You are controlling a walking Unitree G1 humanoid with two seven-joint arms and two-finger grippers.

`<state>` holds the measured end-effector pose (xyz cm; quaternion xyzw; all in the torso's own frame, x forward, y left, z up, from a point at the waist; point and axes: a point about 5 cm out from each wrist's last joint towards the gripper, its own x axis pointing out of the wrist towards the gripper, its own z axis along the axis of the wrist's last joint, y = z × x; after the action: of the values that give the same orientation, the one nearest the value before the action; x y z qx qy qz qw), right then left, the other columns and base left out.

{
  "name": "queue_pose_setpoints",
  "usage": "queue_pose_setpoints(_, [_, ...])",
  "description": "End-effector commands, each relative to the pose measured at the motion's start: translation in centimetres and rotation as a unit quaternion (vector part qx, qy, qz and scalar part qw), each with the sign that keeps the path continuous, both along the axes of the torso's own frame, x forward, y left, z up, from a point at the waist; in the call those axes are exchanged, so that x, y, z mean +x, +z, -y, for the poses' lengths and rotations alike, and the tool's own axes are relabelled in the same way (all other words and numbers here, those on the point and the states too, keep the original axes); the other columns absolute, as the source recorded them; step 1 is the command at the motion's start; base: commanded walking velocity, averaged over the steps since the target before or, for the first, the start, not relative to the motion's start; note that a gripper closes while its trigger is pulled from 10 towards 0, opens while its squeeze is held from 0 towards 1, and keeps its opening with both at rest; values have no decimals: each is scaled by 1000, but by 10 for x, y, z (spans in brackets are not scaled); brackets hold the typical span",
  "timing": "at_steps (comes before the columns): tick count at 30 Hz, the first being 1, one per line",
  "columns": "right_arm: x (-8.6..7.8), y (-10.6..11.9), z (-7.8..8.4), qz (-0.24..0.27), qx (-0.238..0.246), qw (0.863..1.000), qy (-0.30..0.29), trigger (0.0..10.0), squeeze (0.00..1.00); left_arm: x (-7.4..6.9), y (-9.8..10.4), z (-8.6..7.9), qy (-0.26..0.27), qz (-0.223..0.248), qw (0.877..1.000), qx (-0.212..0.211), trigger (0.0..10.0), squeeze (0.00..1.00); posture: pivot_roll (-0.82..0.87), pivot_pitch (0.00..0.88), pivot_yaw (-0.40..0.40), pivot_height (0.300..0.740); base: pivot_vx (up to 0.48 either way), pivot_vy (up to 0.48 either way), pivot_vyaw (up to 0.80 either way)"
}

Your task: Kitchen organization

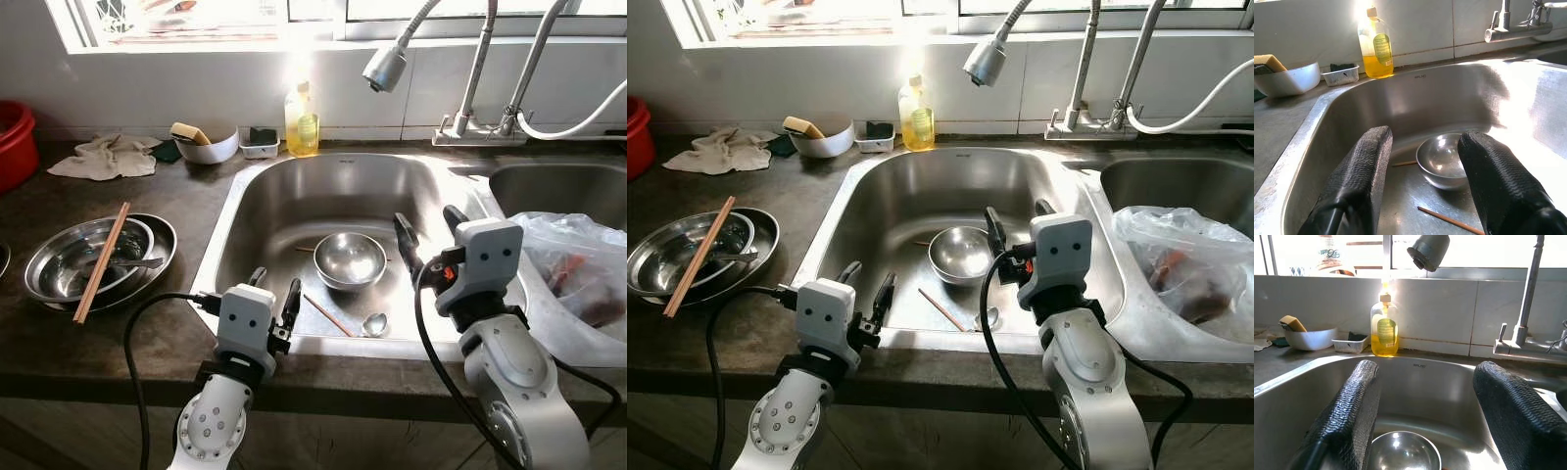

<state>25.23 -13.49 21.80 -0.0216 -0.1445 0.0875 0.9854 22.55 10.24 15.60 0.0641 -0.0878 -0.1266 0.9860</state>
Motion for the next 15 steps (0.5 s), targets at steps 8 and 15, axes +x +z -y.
queue_pose_setpoints(8, [3, 2, -1, -3, 7, 1000, 4, 10000, 0, -3, 3, 2, -2, 7, 1000, -2, 10000, 0, 59, 44, -21, 740, -91, 0, 0])
queue_pose_setpoints(15, [3, 1, -2, -5, 9, 1000, 3, 10000, 0, -3, 3, 3, -4, 6, 1000, -2, 10000, 0, 57, 47, -18, 740, -262, 0, 0])
